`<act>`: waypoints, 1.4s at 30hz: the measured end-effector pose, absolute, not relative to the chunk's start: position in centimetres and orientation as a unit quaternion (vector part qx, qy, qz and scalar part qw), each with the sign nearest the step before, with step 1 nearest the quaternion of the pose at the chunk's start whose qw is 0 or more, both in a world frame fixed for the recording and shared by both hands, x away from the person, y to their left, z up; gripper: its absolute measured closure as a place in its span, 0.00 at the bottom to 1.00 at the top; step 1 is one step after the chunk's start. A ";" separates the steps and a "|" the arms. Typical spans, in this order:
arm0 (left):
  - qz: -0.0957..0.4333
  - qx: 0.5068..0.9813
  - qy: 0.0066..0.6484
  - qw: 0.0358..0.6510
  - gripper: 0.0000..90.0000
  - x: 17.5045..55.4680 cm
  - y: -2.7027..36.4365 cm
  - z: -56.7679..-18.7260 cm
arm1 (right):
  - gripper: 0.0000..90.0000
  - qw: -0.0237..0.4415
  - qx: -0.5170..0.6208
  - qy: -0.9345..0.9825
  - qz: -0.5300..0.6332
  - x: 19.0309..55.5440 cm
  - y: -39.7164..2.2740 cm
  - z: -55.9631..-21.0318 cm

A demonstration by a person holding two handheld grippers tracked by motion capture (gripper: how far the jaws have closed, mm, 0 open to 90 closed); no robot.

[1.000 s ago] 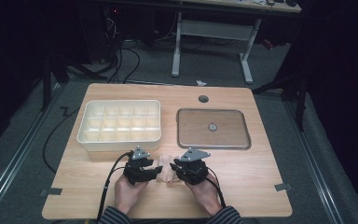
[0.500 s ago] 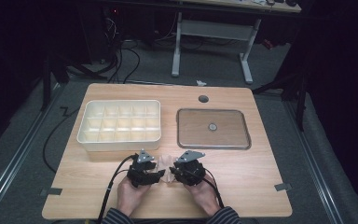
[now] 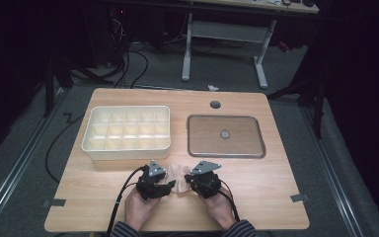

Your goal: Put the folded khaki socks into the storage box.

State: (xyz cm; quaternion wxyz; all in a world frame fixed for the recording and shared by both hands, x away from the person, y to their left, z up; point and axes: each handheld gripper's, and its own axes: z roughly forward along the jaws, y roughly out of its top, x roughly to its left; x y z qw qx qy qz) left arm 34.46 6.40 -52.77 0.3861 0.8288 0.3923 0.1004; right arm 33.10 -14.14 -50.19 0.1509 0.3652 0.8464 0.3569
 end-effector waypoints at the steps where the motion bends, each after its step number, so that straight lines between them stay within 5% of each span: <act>1: 0.101 0.829 0.393 0.386 0.55 34.4 6.4 -52.8 | 1.00 0.151 0.367 0.846 0.356 33.1 -14.3 -50.2; 11: 0.102 0.829 0.396 0.382 0.55 34.3 6.3 -52.7 | 1.00 0.152 0.372 0.841 0.361 33.2 -14.4 -50.3; 19: 0.102 0.829 0.396 0.382 0.55 34.3 6.3 -52.7 | 0.82 0.147 0.375 0.839 0.366 33.5 -13.5 -50.1; 23: 0.102 0.828 0.397 0.383 0.55 34.4 6.3 -52.7 | 0.84 0.145 0.383 0.842 0.352 34.0 -13.3 -50.6; 27: 0.101 0.828 0.397 0.382 0.55 34.3 6.3 -52.7 | 0.95 0.148 0.382 0.844 0.347 34.0 -13.3 -50.8; 42: 0.107 0.828 0.399 0.378 0.55 34.2 6.1 -52.7 | 0.96 0.174 0.391 0.837 0.341 32.9 -15.1 -51.4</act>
